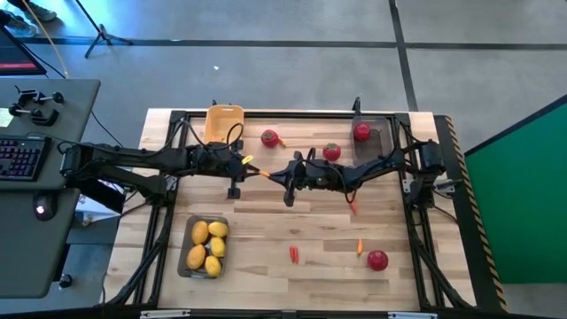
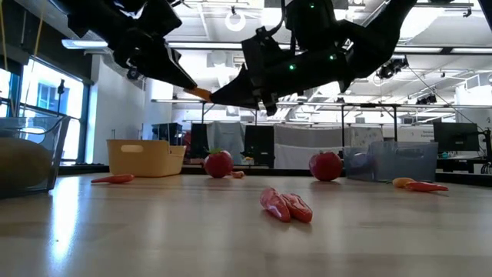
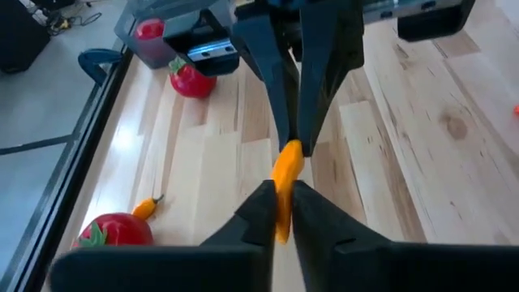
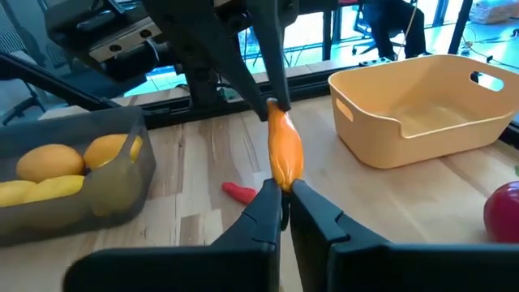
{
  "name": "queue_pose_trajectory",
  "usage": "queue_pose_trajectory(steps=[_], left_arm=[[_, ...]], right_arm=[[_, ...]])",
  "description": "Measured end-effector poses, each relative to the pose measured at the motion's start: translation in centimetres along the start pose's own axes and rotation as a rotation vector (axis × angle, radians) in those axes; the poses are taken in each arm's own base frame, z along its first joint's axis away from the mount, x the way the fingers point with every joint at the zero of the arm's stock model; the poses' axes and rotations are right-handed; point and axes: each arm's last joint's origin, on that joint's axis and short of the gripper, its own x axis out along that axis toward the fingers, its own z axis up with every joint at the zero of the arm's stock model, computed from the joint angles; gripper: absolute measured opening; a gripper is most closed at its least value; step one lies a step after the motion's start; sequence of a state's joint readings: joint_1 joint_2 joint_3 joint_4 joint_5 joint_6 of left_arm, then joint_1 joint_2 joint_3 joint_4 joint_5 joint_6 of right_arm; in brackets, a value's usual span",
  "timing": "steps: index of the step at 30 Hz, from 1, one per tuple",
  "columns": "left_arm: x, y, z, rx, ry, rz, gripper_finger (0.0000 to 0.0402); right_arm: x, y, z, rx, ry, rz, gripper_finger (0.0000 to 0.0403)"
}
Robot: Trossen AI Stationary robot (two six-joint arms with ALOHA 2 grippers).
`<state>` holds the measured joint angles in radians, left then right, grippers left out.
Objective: Sort produce into baskets
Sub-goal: Put the chili pepper into the orange bin
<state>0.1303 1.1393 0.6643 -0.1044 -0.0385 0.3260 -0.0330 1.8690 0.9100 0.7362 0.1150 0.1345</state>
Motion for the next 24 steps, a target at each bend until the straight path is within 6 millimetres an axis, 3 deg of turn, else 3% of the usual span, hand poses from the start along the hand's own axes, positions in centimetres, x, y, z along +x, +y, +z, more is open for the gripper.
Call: queue_pose_trajectory(steps=[3,13,19,24], left_arm=[[0.0,0.0,-0.2,-0.001,0.019,-0.004,0.0004],[0.0,0.7,-0.8,-0.014,0.072,0.034,0.0001],[-0.5,2.3,-1.1,-0.025,0.202,0.191,0.0],[-1.5,4.9,-1.8,-0.159,0.348,0.405,0.0]], right_arm=[[0.0,0.0,-0.2,0.003,0.018,-0.003,0.0036],[0.0,0.0,-0.2,0.042,0.025,-0.005,0.0183],[0.0,-0.1,-0.5,0.038,0.052,-0.012,0.0206],[0.0,-0.2,-0.8,0.03,0.077,-0.04,0.0207]])
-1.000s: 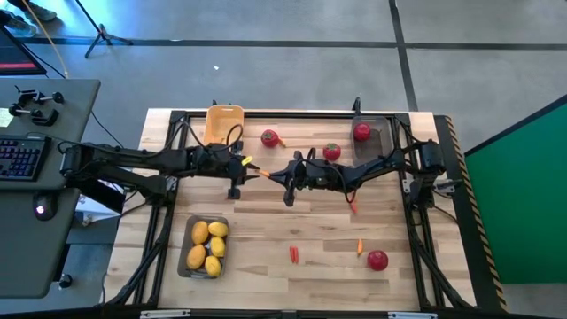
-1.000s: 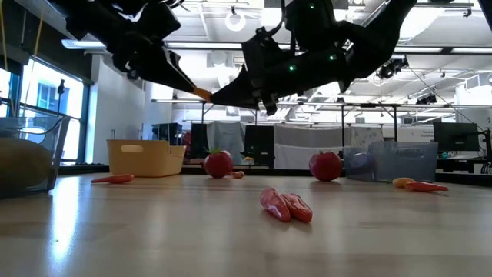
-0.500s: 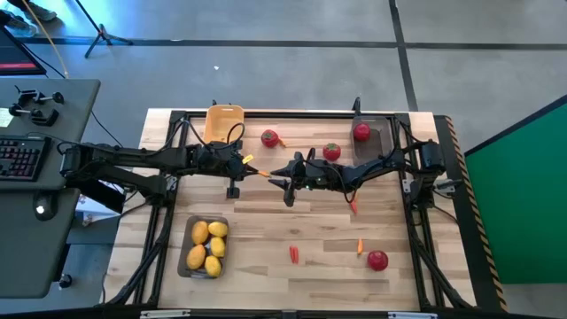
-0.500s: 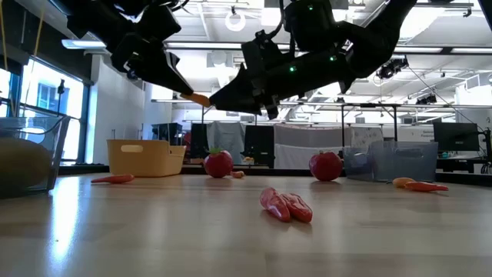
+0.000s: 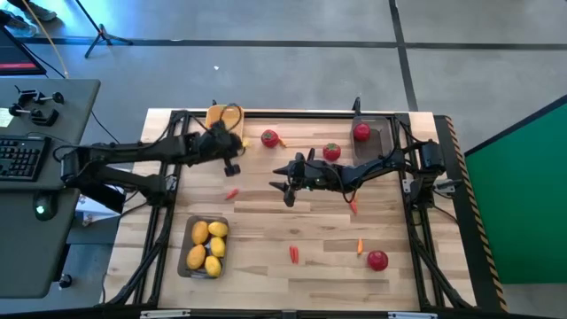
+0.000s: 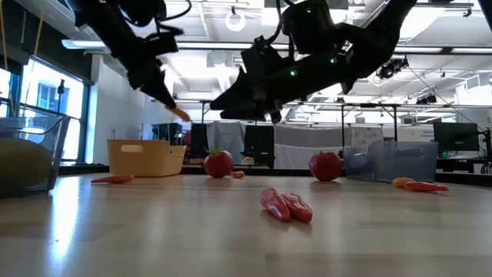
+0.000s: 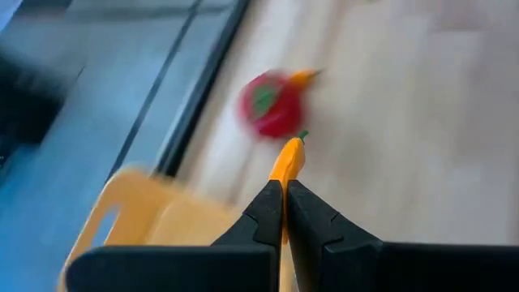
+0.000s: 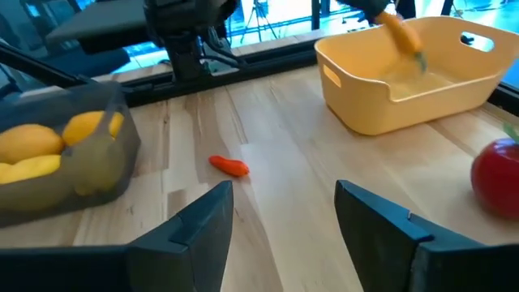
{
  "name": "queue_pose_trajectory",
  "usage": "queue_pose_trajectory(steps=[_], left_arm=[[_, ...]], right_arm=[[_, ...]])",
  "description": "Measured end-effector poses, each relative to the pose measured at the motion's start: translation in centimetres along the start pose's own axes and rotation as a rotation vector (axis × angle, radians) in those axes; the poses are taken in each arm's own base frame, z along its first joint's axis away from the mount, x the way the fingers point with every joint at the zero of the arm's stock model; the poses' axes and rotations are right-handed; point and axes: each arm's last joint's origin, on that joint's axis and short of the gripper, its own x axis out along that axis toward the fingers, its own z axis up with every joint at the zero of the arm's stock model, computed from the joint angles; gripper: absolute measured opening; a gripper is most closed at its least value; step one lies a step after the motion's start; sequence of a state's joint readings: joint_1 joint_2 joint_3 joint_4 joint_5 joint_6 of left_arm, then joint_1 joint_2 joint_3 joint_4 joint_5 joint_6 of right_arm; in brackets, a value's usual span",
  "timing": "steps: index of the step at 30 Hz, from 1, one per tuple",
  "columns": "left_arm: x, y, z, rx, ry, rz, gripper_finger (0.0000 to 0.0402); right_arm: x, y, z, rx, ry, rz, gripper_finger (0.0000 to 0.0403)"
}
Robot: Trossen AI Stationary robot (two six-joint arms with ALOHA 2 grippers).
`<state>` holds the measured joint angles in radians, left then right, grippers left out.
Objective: Sort produce into baskets
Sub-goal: Put the chili pepper into the orange bin
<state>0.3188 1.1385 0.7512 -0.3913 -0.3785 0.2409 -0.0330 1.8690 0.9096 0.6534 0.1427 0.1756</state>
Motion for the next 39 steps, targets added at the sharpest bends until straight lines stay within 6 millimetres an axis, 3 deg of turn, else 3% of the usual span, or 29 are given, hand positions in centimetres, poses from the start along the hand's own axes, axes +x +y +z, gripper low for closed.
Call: queue_pose_trajectory(steps=[11,15,20,24,28,33,39], left_arm=[[2.3,5.4,-3.8,-0.316,0.282,0.162,0.0],[3.3,6.1,-4.5,-0.368,0.318,0.147,0.0014],[4.2,6.1,-4.8,-0.375,0.35,0.114,0.0061],[4.1,6.1,-4.4,-0.349,0.311,0.126,0.0105],[3.2,6.1,-3.5,-0.347,0.224,0.131,0.0132],[1.6,6.2,-2.2,-0.34,0.065,0.094,0.0137],[-0.2,6.3,-1.5,-0.361,-0.097,0.046,0.0128]], right_arm=[[0.1,-0.8,-0.2,0.007,0.035,-0.031,0.0207],[0.1,-1.6,-0.4,0.042,0.058,-0.055,0.0207],[0.2,-2.5,-0.5,0.09,0.078,-0.104,0.0207],[0.2,-3.8,-0.6,0.116,0.087,-0.173,0.0212],[0.5,-6.4,-0.3,0.148,0.177,-0.263,0.0237],[1.6,-9.8,0.2,0.135,0.255,-0.337,0.0265],[2.9,-12.5,-0.6,0.178,0.304,-0.368,0.0267]])
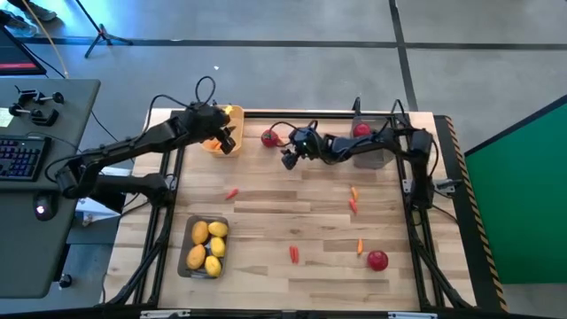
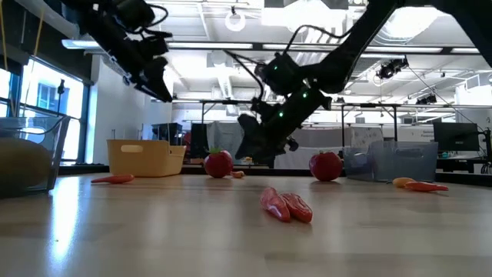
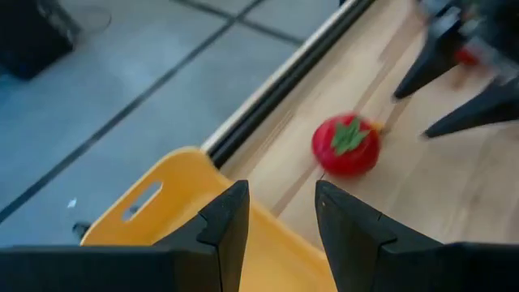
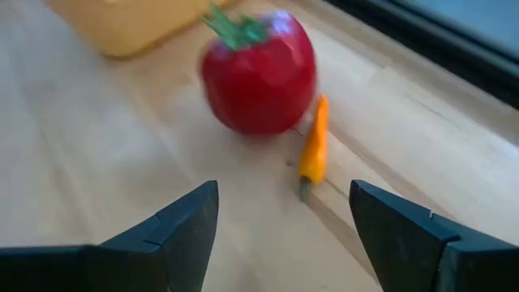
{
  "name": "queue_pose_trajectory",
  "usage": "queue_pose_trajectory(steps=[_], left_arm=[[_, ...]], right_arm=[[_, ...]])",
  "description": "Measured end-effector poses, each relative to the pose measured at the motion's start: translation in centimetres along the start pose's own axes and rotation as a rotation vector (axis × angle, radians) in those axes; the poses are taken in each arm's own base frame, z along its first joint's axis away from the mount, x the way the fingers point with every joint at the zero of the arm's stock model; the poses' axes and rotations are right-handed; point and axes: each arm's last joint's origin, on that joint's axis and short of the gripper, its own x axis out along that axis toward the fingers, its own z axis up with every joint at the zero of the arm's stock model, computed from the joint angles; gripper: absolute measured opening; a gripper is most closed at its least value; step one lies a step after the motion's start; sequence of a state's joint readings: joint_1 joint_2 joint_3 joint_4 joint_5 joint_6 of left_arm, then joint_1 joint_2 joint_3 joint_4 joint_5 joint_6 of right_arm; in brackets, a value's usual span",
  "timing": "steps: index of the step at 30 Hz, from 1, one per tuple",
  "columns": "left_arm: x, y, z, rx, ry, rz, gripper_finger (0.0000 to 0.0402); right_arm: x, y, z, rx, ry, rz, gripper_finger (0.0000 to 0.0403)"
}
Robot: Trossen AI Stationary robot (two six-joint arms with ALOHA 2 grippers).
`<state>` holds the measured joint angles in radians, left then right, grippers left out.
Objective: Sort produce into baskets
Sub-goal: Put the chili pepper into the orange bin
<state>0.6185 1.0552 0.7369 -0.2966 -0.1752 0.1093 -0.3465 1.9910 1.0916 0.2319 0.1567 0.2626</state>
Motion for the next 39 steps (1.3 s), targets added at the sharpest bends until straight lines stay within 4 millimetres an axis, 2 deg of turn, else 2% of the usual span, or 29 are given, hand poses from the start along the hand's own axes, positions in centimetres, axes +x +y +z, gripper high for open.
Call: queue_pose_trajectory(steps=[10,18,22,27,34,39], left_arm=[[-0.9,0.0,-0.6,-0.011,-0.075,-0.016,0.0121],[-0.9,0.0,-0.6,0.004,-0.075,-0.015,0.0121],[-0.9,0.0,-0.6,0.005,-0.074,-0.016,0.0121],[-0.9,0.0,-0.6,0.006,-0.074,-0.015,0.0121],[-0.9,0.0,-0.7,0.006,-0.074,-0.015,0.0121],[-0.9,0.0,-0.7,0.017,-0.071,-0.015,0.0121]], right_arm=[[2.6,-0.7,-0.7,0.041,0.036,-0.059,0.0225],[2.7,-1.4,-0.5,0.065,0.035,-0.106,0.0145],[2.6,-1.4,-0.9,0.077,0.08,-0.106,0.0124],[2.5,-1.3,-0.5,0.1,0.136,-0.099,0.0147],[1.8,-0.9,3.6,0.065,0.225,-0.127,0.0221],[1.8,-2.0,4.1,0.129,0.238,-0.153,0.0224]])
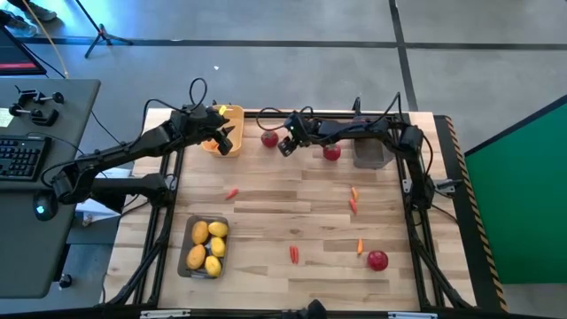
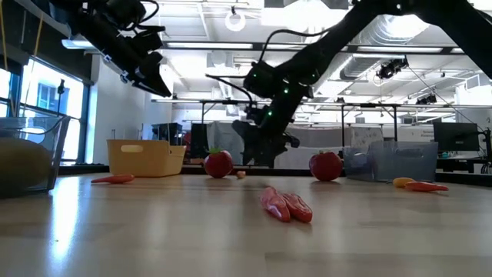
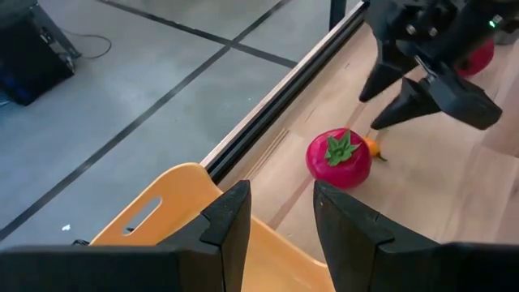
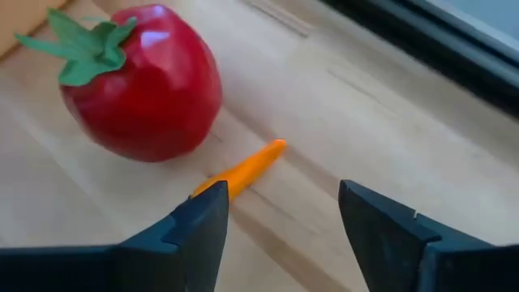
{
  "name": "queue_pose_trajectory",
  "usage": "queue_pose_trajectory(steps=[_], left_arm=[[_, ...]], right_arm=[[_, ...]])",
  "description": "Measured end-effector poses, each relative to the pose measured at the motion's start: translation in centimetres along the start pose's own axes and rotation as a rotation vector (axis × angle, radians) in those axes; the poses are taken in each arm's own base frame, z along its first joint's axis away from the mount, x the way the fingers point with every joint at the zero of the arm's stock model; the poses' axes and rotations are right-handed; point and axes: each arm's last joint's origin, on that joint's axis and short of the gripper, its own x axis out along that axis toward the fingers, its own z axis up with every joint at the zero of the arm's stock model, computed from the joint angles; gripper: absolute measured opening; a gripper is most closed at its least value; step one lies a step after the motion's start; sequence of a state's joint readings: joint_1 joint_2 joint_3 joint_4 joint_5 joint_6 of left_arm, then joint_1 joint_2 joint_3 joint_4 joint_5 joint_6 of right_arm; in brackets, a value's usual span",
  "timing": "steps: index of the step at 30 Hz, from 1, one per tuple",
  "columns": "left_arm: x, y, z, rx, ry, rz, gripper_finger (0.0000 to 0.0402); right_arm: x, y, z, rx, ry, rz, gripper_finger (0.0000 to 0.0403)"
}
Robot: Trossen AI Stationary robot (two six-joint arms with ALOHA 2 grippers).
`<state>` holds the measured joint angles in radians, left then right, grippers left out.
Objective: Sort produce into baskets
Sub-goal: Put the chili pepper into the orange bin
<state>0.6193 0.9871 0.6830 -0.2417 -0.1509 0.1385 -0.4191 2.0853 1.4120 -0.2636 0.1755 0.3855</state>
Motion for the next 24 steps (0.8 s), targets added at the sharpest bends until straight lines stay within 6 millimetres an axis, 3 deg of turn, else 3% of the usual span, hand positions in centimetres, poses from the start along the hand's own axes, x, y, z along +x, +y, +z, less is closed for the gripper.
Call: queue_pose_trajectory(steps=[11,24], left_arm=[[0.0,0.0,0.0,0.003,0.0,0.0,0.0121],[0.0,0.0,0.0,0.004,0.0,0.0,0.0121]], right_arm=[[-0.4,0.3,0.7,0.296,0.008,0.02,0.0216],[0.5,1.0,-0.5,0.376,0.036,-0.03,0.0216]])
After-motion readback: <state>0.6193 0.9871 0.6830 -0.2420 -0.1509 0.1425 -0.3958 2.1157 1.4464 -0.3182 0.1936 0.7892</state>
